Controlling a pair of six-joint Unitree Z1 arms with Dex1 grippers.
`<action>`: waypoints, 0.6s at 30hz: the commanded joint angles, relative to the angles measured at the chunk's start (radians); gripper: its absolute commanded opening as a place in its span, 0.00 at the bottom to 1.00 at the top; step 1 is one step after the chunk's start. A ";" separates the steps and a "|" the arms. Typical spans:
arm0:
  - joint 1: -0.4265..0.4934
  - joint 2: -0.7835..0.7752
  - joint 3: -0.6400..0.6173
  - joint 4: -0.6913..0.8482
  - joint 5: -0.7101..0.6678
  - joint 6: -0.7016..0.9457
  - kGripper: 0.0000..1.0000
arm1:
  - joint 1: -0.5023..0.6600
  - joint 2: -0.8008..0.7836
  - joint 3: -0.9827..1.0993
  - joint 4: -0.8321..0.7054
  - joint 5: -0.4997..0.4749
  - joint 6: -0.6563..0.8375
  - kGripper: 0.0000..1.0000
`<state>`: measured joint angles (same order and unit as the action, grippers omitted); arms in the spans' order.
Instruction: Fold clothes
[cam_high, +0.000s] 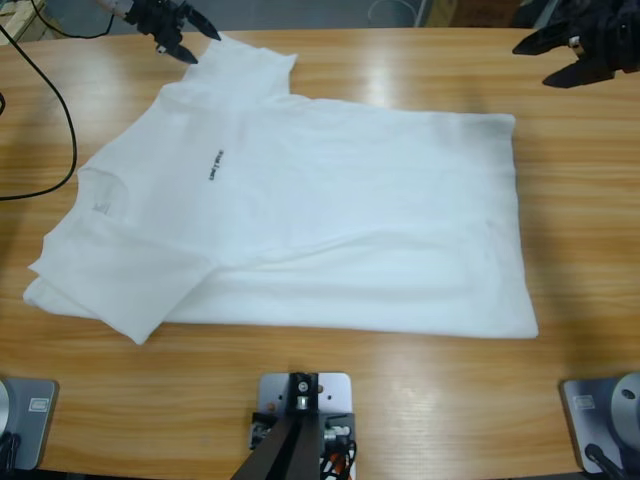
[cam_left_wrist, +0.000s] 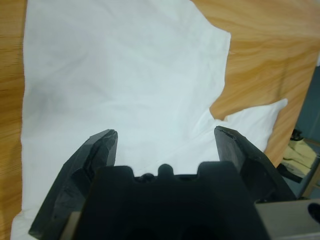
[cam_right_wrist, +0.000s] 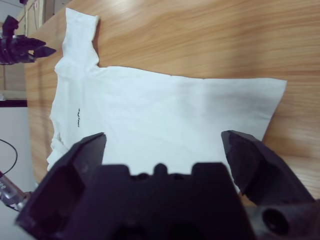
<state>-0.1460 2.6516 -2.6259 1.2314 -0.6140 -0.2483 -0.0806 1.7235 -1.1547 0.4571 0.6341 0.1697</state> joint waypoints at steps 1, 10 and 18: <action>0.040 0.064 -0.059 0.014 0.047 -0.041 0.73 | -0.007 0.002 0.035 -0.014 0.016 0.008 0.94; 0.037 0.028 0.001 -0.001 0.062 0.003 0.72 | -0.007 0.013 0.039 -0.025 0.016 0.010 0.94; 0.020 -0.295 0.735 -0.532 0.148 0.015 0.72 | -0.007 0.017 0.055 -0.044 0.019 0.012 0.94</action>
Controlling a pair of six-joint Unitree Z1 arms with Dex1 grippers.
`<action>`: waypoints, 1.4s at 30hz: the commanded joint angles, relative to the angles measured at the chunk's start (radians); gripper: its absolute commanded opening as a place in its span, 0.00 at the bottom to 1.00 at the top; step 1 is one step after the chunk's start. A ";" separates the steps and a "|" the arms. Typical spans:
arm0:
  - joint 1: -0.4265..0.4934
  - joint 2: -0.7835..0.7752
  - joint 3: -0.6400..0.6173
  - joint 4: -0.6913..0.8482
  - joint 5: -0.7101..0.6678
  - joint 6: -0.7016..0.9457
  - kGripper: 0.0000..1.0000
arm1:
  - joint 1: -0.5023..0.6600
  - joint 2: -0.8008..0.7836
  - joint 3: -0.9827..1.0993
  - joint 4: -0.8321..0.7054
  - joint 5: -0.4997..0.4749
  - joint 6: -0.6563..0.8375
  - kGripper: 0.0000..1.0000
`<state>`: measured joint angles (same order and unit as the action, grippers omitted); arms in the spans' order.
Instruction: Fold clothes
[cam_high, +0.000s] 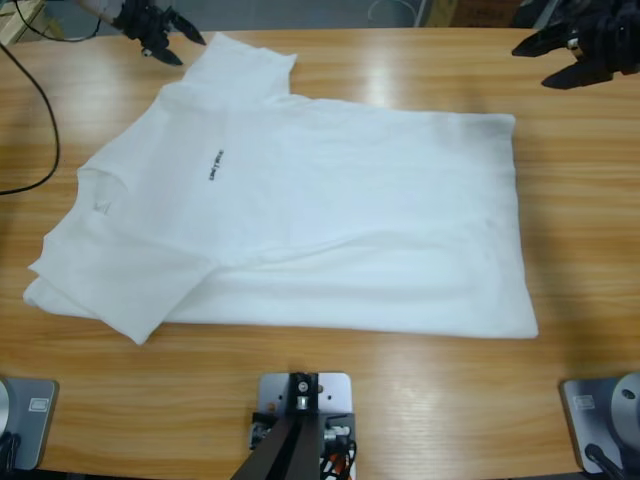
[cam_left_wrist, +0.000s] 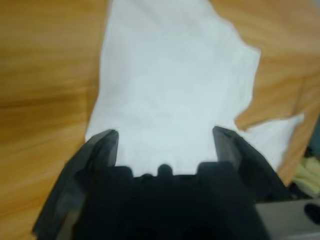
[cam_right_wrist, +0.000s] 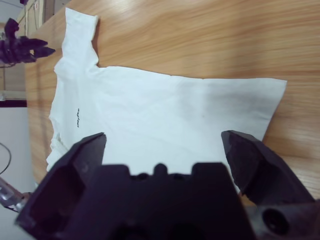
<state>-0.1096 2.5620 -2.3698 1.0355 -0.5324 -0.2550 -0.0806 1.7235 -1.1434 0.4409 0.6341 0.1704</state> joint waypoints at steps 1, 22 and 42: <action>-0.016 -0.206 0.479 -0.337 0.067 0.031 0.72 | -0.007 0.018 0.045 -0.033 0.022 0.013 0.94; -0.064 -0.055 0.222 -0.182 0.279 0.014 0.73 | -0.007 -0.002 0.046 -0.036 0.034 0.021 0.94; -0.069 0.146 -0.220 0.224 0.247 0.011 0.73 | -0.007 -0.020 0.049 -0.037 0.041 0.021 0.94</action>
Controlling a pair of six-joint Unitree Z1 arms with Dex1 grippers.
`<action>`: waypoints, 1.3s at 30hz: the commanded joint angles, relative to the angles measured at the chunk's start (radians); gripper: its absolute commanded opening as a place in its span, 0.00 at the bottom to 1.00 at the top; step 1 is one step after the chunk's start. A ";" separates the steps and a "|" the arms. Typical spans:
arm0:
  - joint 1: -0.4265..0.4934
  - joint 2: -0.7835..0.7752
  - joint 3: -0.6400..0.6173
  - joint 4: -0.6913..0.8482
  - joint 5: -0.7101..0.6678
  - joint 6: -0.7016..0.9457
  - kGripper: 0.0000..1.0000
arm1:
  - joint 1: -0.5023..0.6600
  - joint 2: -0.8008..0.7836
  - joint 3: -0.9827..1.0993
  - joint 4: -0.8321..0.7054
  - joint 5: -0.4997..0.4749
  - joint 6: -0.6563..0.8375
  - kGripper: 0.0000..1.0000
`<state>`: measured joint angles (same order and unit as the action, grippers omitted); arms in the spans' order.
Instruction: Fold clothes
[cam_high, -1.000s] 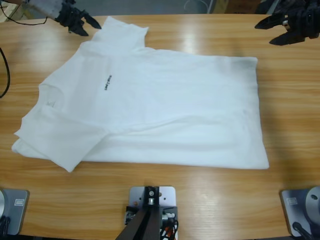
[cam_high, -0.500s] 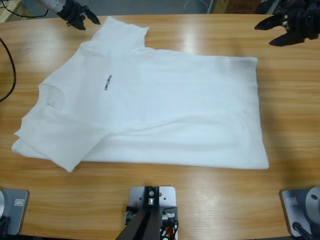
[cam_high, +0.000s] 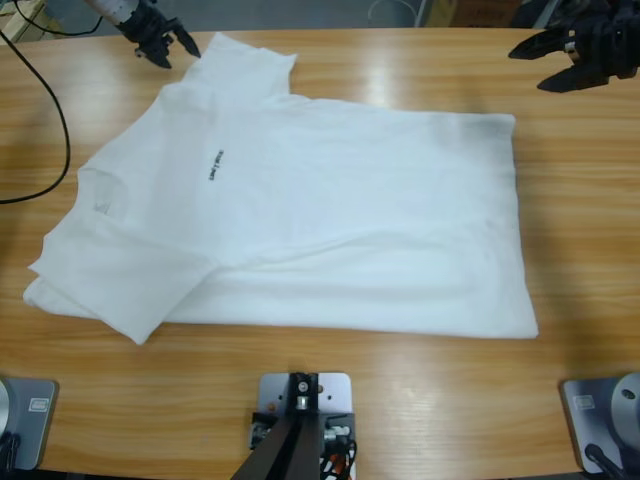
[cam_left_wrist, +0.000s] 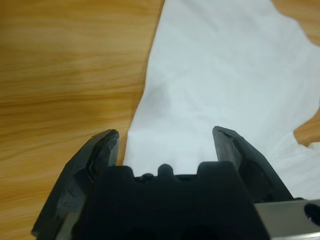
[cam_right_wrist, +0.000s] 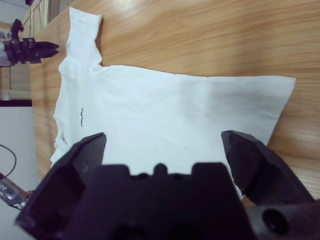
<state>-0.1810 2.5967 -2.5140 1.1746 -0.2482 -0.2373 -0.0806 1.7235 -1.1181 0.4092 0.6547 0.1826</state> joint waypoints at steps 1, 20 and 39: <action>0.010 0.111 -0.085 0.098 -0.084 -0.007 0.73 | -0.007 -0.023 0.025 -0.006 0.020 0.009 0.94; 0.069 0.016 0.123 0.109 -0.146 0.049 0.66 | -0.007 -0.074 0.075 -0.011 0.023 0.011 0.94; 0.064 0.112 -0.070 0.122 -0.276 0.061 0.00 | -0.007 -0.065 0.052 -0.017 0.037 0.012 0.93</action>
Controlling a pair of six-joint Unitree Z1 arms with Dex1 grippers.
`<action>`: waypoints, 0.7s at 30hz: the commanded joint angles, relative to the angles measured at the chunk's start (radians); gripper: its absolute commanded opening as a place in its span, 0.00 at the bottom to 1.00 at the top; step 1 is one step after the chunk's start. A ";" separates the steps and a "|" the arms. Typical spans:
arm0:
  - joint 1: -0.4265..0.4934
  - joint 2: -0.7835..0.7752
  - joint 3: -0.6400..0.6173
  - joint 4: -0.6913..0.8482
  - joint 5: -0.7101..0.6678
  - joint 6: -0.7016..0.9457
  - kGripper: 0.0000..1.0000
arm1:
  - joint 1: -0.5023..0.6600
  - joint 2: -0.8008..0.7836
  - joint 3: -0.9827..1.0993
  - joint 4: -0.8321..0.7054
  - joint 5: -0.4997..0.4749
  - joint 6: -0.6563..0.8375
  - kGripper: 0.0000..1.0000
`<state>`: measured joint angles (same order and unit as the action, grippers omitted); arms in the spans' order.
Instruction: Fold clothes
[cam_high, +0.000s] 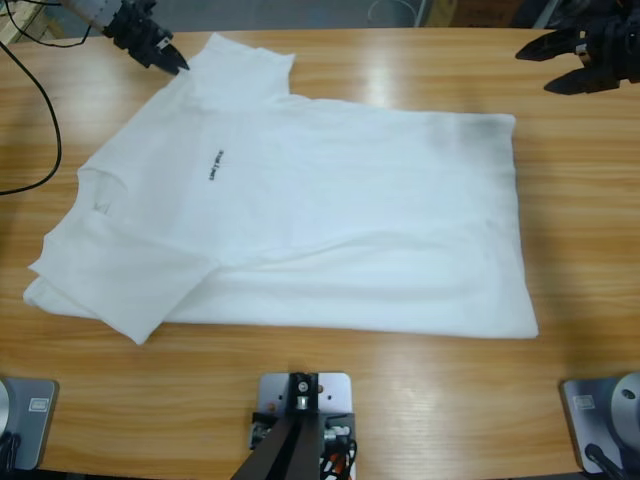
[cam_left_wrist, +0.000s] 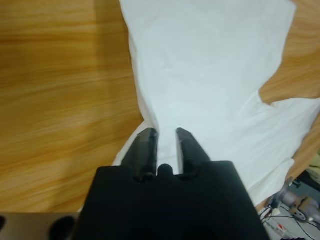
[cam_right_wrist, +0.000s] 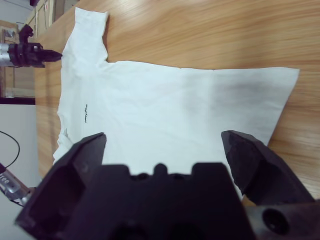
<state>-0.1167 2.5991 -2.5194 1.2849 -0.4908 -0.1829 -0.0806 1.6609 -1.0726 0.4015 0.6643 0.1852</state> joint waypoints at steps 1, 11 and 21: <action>0.002 0.116 -0.078 0.025 -0.040 0.006 0.00 | -0.007 -0.004 0.007 -0.008 0.026 0.010 0.93; 0.012 0.102 -0.107 0.091 0.066 -0.013 0.67 | -0.008 0.001 0.008 -0.007 0.026 0.010 0.93; 0.072 0.078 -0.161 0.065 0.041 -0.030 0.68 | -0.009 0.017 0.008 -0.008 0.024 0.007 0.93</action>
<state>-0.0879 2.6403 -2.6257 1.3590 -0.4294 -0.1971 -0.0806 1.6609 -1.0731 0.4015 0.6733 0.1853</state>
